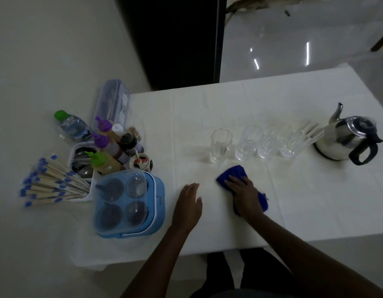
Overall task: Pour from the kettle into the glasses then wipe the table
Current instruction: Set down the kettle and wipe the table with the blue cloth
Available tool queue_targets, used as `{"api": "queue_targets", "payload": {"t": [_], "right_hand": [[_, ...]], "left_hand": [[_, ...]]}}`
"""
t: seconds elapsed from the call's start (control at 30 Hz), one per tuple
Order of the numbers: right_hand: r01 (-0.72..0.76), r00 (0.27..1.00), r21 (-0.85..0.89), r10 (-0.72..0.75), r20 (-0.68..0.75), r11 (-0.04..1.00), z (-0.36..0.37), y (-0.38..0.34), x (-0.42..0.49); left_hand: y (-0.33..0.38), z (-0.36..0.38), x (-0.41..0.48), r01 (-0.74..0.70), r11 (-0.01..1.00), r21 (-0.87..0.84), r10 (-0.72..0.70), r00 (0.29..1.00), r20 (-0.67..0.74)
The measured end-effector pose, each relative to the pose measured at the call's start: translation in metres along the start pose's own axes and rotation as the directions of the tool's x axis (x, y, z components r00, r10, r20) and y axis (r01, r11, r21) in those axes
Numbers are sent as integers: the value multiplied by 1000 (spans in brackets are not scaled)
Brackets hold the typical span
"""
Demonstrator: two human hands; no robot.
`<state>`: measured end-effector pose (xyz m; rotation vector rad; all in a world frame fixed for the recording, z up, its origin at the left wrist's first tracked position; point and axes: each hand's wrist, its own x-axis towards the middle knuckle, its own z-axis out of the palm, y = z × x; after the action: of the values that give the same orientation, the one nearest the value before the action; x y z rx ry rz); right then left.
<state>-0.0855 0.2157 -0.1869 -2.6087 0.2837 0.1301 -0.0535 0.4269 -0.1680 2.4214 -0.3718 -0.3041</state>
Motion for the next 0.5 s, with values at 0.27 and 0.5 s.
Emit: {"api": "queue_targets", "payload": {"t": [0.27, 0.5], "right_hand": [[374, 911, -90, -348, 221, 923, 8, 16, -52], [-112, 990, 135, 122, -64, 984, 14, -11, -12]], "left_hand": [[0, 1, -2, 1, 1000, 10, -2, 999, 43], [3, 2, 1, -22, 1000, 17, 22, 999, 29]]}}
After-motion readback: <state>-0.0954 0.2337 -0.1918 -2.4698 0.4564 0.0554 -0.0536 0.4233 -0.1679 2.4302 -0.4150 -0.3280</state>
